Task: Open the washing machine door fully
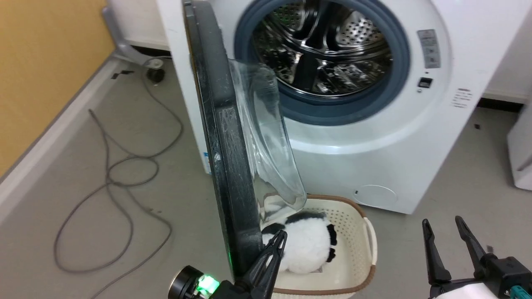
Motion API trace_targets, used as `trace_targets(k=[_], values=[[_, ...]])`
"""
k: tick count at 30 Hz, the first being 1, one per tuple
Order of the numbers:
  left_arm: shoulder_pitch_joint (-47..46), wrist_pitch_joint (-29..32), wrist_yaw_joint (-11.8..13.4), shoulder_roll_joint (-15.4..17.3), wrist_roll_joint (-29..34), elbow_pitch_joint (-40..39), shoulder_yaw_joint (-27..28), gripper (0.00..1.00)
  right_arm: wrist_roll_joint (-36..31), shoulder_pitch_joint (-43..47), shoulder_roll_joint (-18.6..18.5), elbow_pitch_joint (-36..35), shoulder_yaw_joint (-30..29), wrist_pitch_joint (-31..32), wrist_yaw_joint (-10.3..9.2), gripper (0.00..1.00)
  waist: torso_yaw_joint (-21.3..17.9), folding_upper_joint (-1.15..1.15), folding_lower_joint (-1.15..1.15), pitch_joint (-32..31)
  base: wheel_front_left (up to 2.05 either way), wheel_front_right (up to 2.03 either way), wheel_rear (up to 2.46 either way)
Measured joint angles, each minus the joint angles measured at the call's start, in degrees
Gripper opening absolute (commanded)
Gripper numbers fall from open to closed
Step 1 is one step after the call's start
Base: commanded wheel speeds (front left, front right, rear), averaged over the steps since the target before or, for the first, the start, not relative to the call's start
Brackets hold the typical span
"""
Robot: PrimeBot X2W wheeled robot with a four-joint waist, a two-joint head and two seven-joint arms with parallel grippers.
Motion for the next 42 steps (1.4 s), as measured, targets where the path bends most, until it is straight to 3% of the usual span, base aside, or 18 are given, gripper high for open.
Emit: trace_targets(k=[22, 31, 32, 42], values=[[2.2, 0.0, 1.4, 0.3, 0.1, -0.8, 6.2, 0.00, 0.6, -0.4, 0.1, 0.6, 1.0, 0.0, 0.00, 1.00, 15.5, 0.00, 0.00, 1.5, 0.00, 0.00, 0.00], [-0.1, 0.0, 2.6, 2.1, -0.3, 0.4, 13.4, 0.00, -1.2, -2.3, 0.1, 1.2, 1.8, 0.0, 0.01, 1.00, 16.4, 0.00, 0.00, 3.5, 0.00, 0.00, 0.00], [-1.0, 0.0, 3.1, 2.3, -1.0, 1.2, 16.2, 0.00, -1.4, -2.3, 0.1, 1.2, 1.4, 0.0, 0.01, 1.00, 16.5, 0.00, 0.00, 4.2, 0.00, 0.00, 0.00], [-7.6, 0.0, 3.6, 0.9, -4.5, 7.4, 26.4, 0.00, -2.9, -2.8, 0.1, 0.8, -0.2, 0.0, 0.00, 1.00, 16.5, 0.00, 0.00, 7.5, 0.00, 0.00, 0.00]])
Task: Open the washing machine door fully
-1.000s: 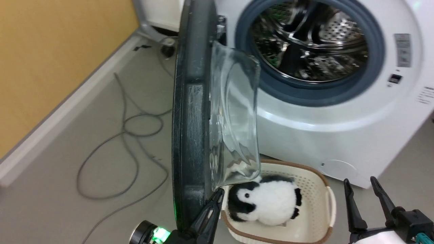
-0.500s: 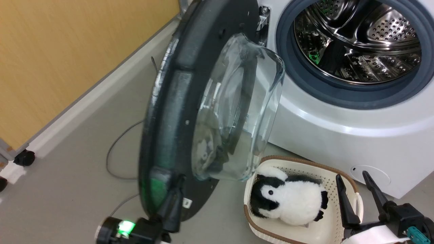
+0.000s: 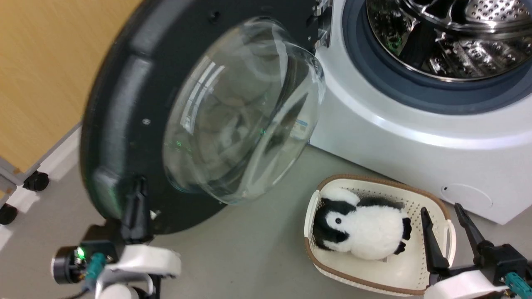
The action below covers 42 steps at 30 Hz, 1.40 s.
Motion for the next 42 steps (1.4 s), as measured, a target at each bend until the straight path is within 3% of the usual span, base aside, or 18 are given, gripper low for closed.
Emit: trace_targets(k=[19, 29, 42], values=[[-12.0, 0.0, -1.0, 0.1, -0.4, 11.6, 19.0, 0.00, -2.5, -4.0, 0.0, 0.3, -0.6, 0.0, 0.01, 1.00, -4.3, 0.00, 0.00, 5.4, 0.00, 0.00, 0.00], [-19.1, 0.0, -3.7, 3.1, 0.6, 19.5, 23.6, 0.00, -3.5, -5.7, 0.0, 0.3, -0.5, 0.0, 0.01, 1.00, -6.1, 0.00, 0.00, 7.9, 0.00, 0.00, 0.00], [-21.9, 0.0, -4.3, 4.5, 2.1, 23.5, 27.8, 0.00, -3.8, -6.3, 0.0, 0.9, -1.0, 0.0, 0.01, 1.00, -8.5, 0.00, 0.00, 9.0, 0.00, 0.00, 0.00]])
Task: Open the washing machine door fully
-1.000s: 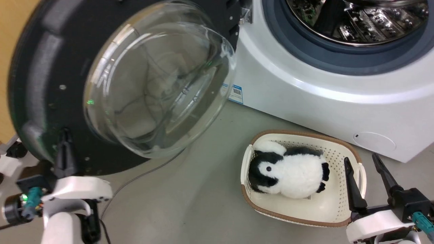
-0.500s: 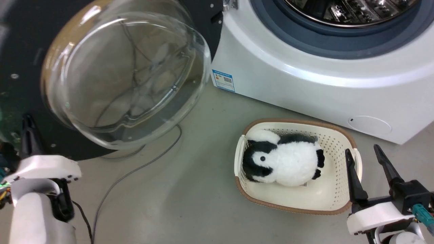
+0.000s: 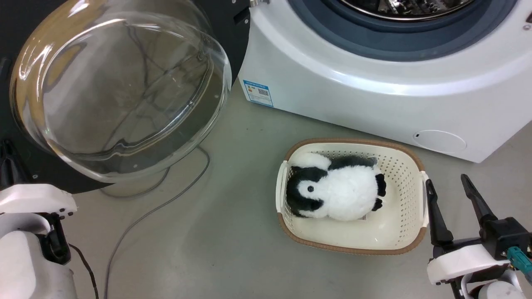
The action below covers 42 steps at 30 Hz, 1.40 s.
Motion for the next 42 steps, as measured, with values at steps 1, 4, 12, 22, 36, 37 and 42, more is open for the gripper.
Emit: trace_targets(k=[1, 4, 12, 22, 36, 37, 42], values=[[0.0, 0.0, -0.1, 0.0, 0.1, 0.1, 0.1, 0.00, 0.0, 0.0, 0.0, 0.1, -0.1, 0.0, 0.00, 1.00, -0.1, 0.00, 0.00, -0.2, 0.00, 0.00, 0.00], [0.2, 0.0, -0.1, -0.4, 1.4, -0.6, -0.1, 0.00, 0.3, 0.0, 0.0, 0.4, -0.1, 0.0, 0.00, 1.00, -0.2, 0.00, 0.00, -1.1, 0.00, 0.00, 0.00], [5.8, 0.0, -1.1, -1.5, 3.7, -6.6, -1.1, 0.00, 2.5, 0.8, 0.0, 0.7, -0.1, 0.0, 0.00, 1.00, -1.0, 0.00, 0.00, -5.8, 0.00, 0.00, 0.00], [12.5, 0.0, -3.9, -2.8, 4.7, -14.1, -4.2, 0.00, 5.6, 5.0, 0.0, -0.1, -0.6, 0.0, 0.00, 1.00, -2.3, 0.00, 0.00, -14.3, 0.00, 0.00, 0.00], [20.7, 0.0, -6.1, -5.9, 3.3, -21.8, -13.8, 1.00, 6.4, 7.4, 0.0, -5.0, -1.3, 0.0, -0.01, 1.00, -8.6, 0.00, -0.02, -18.6, 0.00, 0.00, 0.00], [21.3, 0.0, -6.2, -6.0, 3.4, -22.1, -14.6, 1.00, 6.5, 7.5, 0.0, -5.1, -1.3, 0.0, 0.00, 1.00, -9.1, 0.00, -0.01, -18.8, 0.00, 0.00, 0.00], [23.0, 0.0, -6.5, -6.6, 2.8, -22.1, -18.3, 1.00, 6.7, 8.5, 0.0, -5.4, -1.4, 0.0, -0.01, 1.00, -11.6, 0.00, -0.01, -19.5, 0.00, 0.00, 0.00]])
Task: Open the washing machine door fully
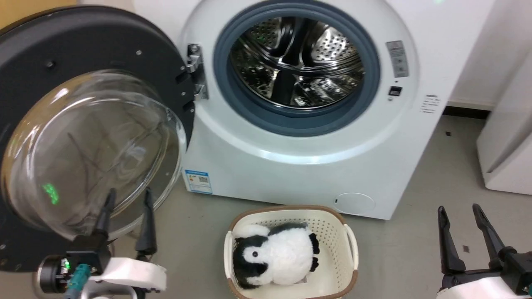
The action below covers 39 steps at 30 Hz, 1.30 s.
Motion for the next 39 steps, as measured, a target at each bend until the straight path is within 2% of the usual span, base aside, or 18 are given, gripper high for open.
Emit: trace_targets(k=[11, 21, 22, 39], values=[[3.0, 0.0, -0.3, -0.2, -0.9, 2.4, -5.6, 1.00, 0.7, 0.9, 0.0, 0.0, 1.6, 0.0, 0.00, 1.00, -5.8, 0.00, 0.01, -0.5, 0.00, 0.00, 0.00], [4.4, 0.0, 1.6, -0.3, -1.9, 3.3, -7.4, 1.00, 0.8, 1.8, 0.0, 0.5, 2.8, 0.0, 0.01, 1.00, -9.6, 0.00, 0.01, 0.1, 0.00, 0.00, 0.00], [4.4, 0.0, 2.0, -0.3, -1.9, 3.3, -7.5, 0.00, 0.8, 1.9, 0.0, 0.7, 2.9, 0.0, 0.01, 0.00, -9.8, 0.00, 0.01, 0.2, 0.00, 0.00, 0.00], [4.4, 1.2, 2.1, -0.3, -1.8, 2.8, -7.6, 0.00, 0.8, 1.8, 0.0, 0.6, 3.2, 1.3, 0.00, 0.00, -10.2, 0.00, 0.01, 0.4, 0.00, 0.00, 0.00]])
